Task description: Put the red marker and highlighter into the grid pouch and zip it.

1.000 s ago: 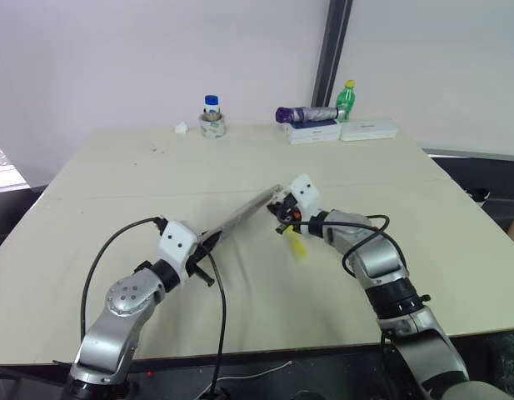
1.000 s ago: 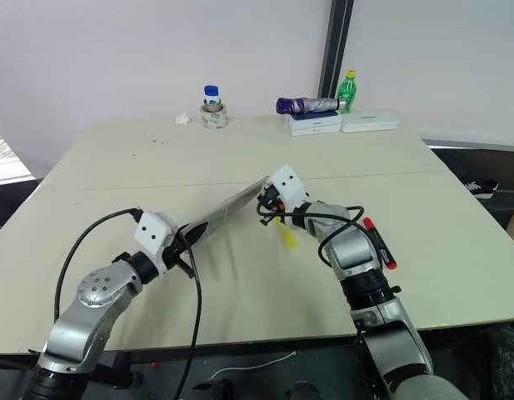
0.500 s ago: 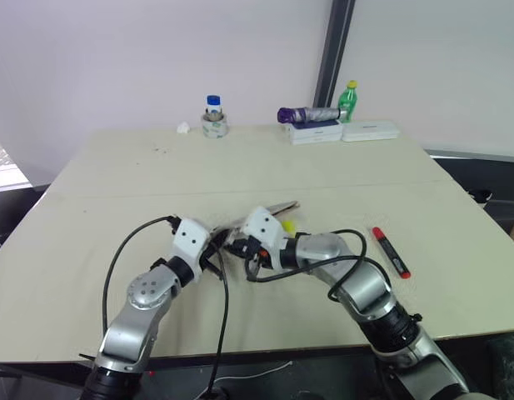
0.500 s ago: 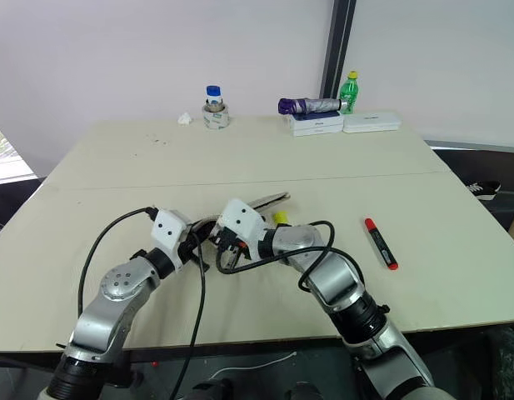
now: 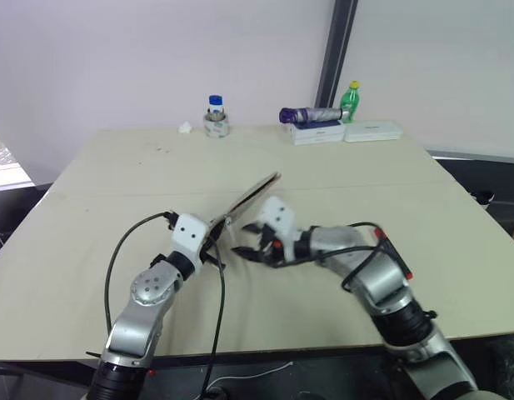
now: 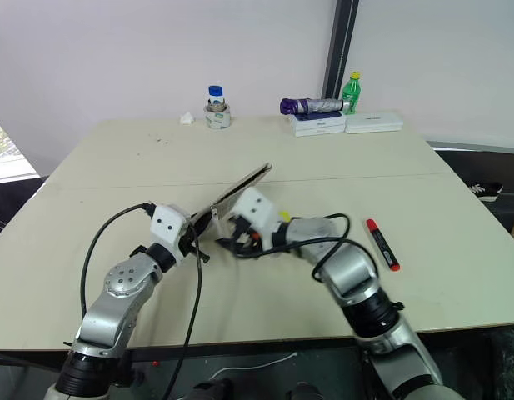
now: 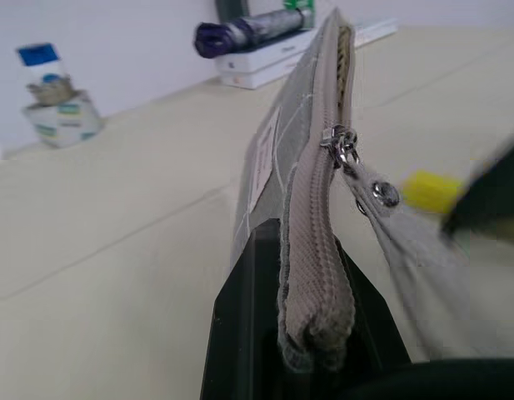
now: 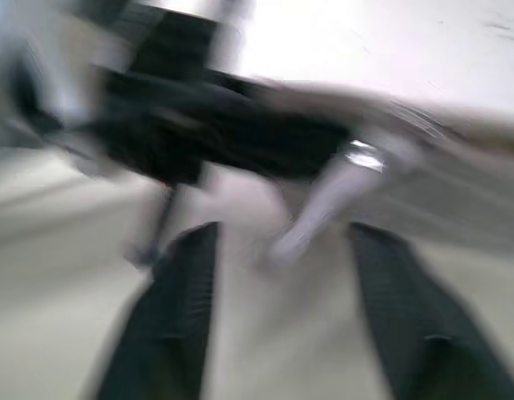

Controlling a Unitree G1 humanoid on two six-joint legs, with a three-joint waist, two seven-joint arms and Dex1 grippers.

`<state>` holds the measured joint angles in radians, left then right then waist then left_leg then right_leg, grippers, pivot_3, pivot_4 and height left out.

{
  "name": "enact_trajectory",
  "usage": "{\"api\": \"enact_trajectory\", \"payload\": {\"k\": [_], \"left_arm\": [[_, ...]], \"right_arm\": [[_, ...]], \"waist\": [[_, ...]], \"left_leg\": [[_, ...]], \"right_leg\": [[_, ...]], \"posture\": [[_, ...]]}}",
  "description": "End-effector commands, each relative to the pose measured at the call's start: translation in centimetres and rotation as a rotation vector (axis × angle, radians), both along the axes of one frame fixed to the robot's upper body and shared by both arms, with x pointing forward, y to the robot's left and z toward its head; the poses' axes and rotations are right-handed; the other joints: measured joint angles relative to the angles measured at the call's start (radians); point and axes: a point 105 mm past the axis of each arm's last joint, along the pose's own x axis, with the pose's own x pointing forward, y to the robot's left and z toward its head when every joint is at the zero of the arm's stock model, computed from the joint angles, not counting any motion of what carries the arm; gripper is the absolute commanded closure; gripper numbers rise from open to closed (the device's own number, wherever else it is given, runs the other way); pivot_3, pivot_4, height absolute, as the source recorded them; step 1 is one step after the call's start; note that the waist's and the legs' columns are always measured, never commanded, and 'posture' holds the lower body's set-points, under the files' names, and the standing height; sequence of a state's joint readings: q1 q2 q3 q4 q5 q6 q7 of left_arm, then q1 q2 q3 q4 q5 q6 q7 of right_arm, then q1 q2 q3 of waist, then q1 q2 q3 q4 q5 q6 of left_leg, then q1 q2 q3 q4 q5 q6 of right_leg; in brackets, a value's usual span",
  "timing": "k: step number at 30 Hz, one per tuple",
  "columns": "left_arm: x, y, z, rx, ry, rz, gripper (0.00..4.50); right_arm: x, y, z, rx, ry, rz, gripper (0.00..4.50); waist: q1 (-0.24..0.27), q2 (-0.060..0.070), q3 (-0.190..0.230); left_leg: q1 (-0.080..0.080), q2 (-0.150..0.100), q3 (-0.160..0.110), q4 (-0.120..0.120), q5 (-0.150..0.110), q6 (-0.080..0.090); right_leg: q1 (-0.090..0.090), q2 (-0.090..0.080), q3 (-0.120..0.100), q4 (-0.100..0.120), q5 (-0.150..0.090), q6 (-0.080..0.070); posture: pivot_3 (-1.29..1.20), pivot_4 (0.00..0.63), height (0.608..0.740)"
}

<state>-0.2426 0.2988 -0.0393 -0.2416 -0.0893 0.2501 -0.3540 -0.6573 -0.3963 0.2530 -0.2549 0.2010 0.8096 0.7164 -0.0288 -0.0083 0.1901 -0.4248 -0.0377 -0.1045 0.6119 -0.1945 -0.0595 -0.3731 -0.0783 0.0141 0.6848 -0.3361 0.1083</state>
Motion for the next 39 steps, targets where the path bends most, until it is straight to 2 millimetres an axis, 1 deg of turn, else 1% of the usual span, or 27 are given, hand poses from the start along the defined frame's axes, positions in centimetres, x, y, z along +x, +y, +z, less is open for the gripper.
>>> {"api": "enact_trajectory", "payload": {"k": [1, 3, 5, 8, 10, 16, 17, 18, 19, 20, 21, 22, 23, 25, 28, 31, 32, 34, 39], "left_arm": [[0.2, 1.3, 1.3, 0.022, -0.071, 0.046, 4.50], [0.3, 1.6, 1.3, 0.042, -0.080, 0.046, 4.50], [0.3, 1.8, 1.0, 0.080, -0.084, 0.039, 4.50], [0.5, 1.8, 0.5, 0.117, -0.084, 0.027, 4.50], [0.7, 1.7, 0.2, 0.125, -0.083, 0.018, 4.50], [1.0, 1.3, -0.2, 0.112, -0.082, 0.014, 4.50], [1.0, 1.2, -0.2, 0.110, -0.080, 0.012, 4.50], [1.0, 1.2, -0.3, 0.109, -0.079, 0.011, 4.50], [1.0, 1.2, -0.3, 0.108, -0.078, 0.010, 4.50], [1.0, 1.1, -0.4, 0.106, -0.076, 0.009, 4.50], [1.0, 1.1, -0.4, 0.105, -0.075, 0.007, 4.50], [1.0, 1.0, -0.5, 0.105, -0.074, 0.005, 4.50], [1.0, 1.0, -0.5, 0.104, -0.074, 0.003, 4.50], [1.0, 1.0, -0.5, 0.103, -0.075, 0.001, 4.50], [0.9, 0.5, -0.1, 0.086, -0.086, -0.019, 4.50], [0.6, 0.0, 0.1, 0.064, -0.083, -0.044, 4.50], [0.5, -0.1, 0.1, 0.054, -0.081, -0.051, 4.50], [0.5, -0.3, 0.2, 0.042, -0.079, -0.057, 4.50], [0.3, -1.0, 0.2, 0.031, -0.078, -0.074, 4.50]], "right_arm": [[1.7, -4.1, 0.9, -0.007, -0.033, -0.188, 0.57], [2.6, -6.7, -0.3, -0.072, -0.016, -0.326, 0.57], [2.7, -7.6, -1.5, -0.055, 0.047, -0.369, 0.57], [2.6, -8.2, -3.3, -0.022, 0.134, -0.420, 0.57], [2.4, -8.2, -4.4, 0.002, 0.189, -0.450, 0.57], [2.0, -9.0, -6.3, 0.007, 0.291, -0.557, 0.57], [1.9, -9.1, -6.5, 0.011, 0.306, -0.570, 1.08], [1.8, -9.1, -6.6, 0.011, 0.313, -0.574, 1.29], [1.7, -9.2, -6.6, 0.001, 0.310, -0.572, 1.74], [1.6, -9.3, -6.6, -0.006, 0.307, -0.573, 2.33], [1.6, -9.4, -6.5, -0.008, 0.304, -0.572, 2.80], [1.7, -9.5, -6.2, -0.012, 0.292, -0.573, 3.40], [1.8, -9.6, -5.9, -0.015, 0.278, -0.570, 3.65], [2.0, -9.7, -5.4, -0.025, 0.255, -0.561, 3.63], [2.3, -9.3, -1.5, -0.052, 0.073, -0.454, 3.63], [2.3, -8.9, 1.8, 0.011, 0.026, -0.385, 3.63], [2.2, -8.6, 2.6, 0.034, 0.026, -0.362, 3.63], [2.0, -8.3, 3.3, 0.051, 0.027, -0.340, 3.63], [2.0, -8.0, 3.0, 0.049, 0.047, -0.326, 3.63]], "waist": [[0.009, 0.000, 0.000], [0.012, 0.000, 0.000], [0.012, 0.000, 0.000], [0.011, 0.000, 0.000], [0.011, 0.000, 0.000], [0.013, 0.000, 0.000], [0.013, 0.000, 0.000], [0.013, 0.000, 0.000], [0.013, 0.000, 0.000], [0.013, 0.000, 0.000], [0.013, 0.000, 0.000], [0.013, 0.000, 0.000], [0.013, 0.000, 0.000], [0.013, 0.000, 0.000], [0.013, 0.000, 0.000], [0.009, 0.000, 0.000], [0.008, 0.000, 0.000], [0.010, -0.001, 0.000], [0.016, -0.001, 0.000]], "left_leg": [[0.000, 0.000, 0.000, 0.000, 0.000, 0.000], [0.000, 0.000, 0.000, -0.001, 0.000, 0.000], [0.000, 0.000, 0.000, -0.001, 0.000, 0.000], [0.000, 0.000, 0.001, -0.001, 0.000, 0.000], [0.000, 0.000, 0.001, -0.001, 0.000, 0.000], [0.000, 0.000, 0.001, 0.000, 0.000, 0.000], [0.000, 0.000, 0.001, 0.000, 0.000, 0.000], [0.000, 0.000, 0.001, 0.000, 0.000, 0.000], [0.000, 0.000, 0.001, 0.000, 0.000, 0.000], [0.000, 0.000, 0.001, 0.000, 0.000, 0.000], [0.000, 0.000, 0.001, 0.000, 0.000, 0.000], [0.000, 0.000, 0.001, 0.000, 0.000, 0.000], [0.000, 0.000, 0.001, 0.000, 0.000, 0.000], [0.000, 0.000, 0.001, 0.000, 0.000, 0.000], [-0.001, 0.000, 0.001, 0.000, 0.000, 0.000], [-0.001, 0.000, 0.001, 0.000, 0.000, 0.000], [-0.001, 0.000, 0.001, 0.000, 0.000, 0.000], [-0.001, 0.000, 0.001, -0.001, 0.000, 0.000], [-0.001, 0.000, 0.000, 0.000, 0.000, 0.000]], "right_leg": [[0.000, 0.000, 0.000, 0.000, 0.000, 0.000], [0.000, 0.000, 0.000, 0.000, 0.000, 0.000], [-0.001, 0.000, 0.000, 0.000, 0.000, 0.000], [-0.001, 0.000, 0.000, 0.000, 0.000, 0.000], [-0.001, 0.000, 0.000, 0.000, 0.000, 0.000], [0.000, 0.000, 0.000, 0.000, 0.000, 0.000], [0.000, 0.000, 0.000, 0.000, 0.000, 0.000], [0.000, 0.000, 0.000, 0.000, 0.000, 0.000], [0.000, 0.000, 0.000, 0.000, 0.000, 0.000], [0.000, 0.000, 0.000, 0.000, 0.000, 0.000], [0.000, 0.000, 0.000, 0.000, 0.000, 0.000], [0.000, 0.000, 0.000, 0.000, 0.000, 0.000], [0.000, 0.000, 0.000, 0.000, 0.000, 0.000], [0.000, 0.000, 0.000, 0.000, 0.000, 0.000], [0.000, 0.000, 0.000, 0.000, 0.000, 0.000], [0.000, 0.000, 0.000, 0.000, 0.000, 0.000], [0.000, 0.000, 0.000, 0.000, 0.000, 0.000], [-0.001, 0.001, 0.000, 0.000, 0.000, 0.000], [0.000, -0.001, -0.001, -0.002, 0.000, 0.000]], "posture": [[0.00, 0.150, 0.737], [0.00, 0.150, 0.737], [0.00, 0.150, 0.737], [0.00, 0.150, 0.737], [0.00, 0.150, 0.737], [0.00, 0.150, 0.737], [0.00, 0.150, 0.737], [0.00, 0.150, 0.737], [0.00, 0.150, 0.737], [0.00, 0.150, 0.737], [0.00, 0.150, 0.737], [0.00, 0.150, 0.737], [0.00, 0.150, 0.737], [0.00, 0.150, 0.737], [0.00, 0.150, 0.737], [0.00, 0.150, 0.737], [0.00, 0.150, 0.737], [0.00, 0.150, 0.737], [0.00, 0.150, 0.737]]}}
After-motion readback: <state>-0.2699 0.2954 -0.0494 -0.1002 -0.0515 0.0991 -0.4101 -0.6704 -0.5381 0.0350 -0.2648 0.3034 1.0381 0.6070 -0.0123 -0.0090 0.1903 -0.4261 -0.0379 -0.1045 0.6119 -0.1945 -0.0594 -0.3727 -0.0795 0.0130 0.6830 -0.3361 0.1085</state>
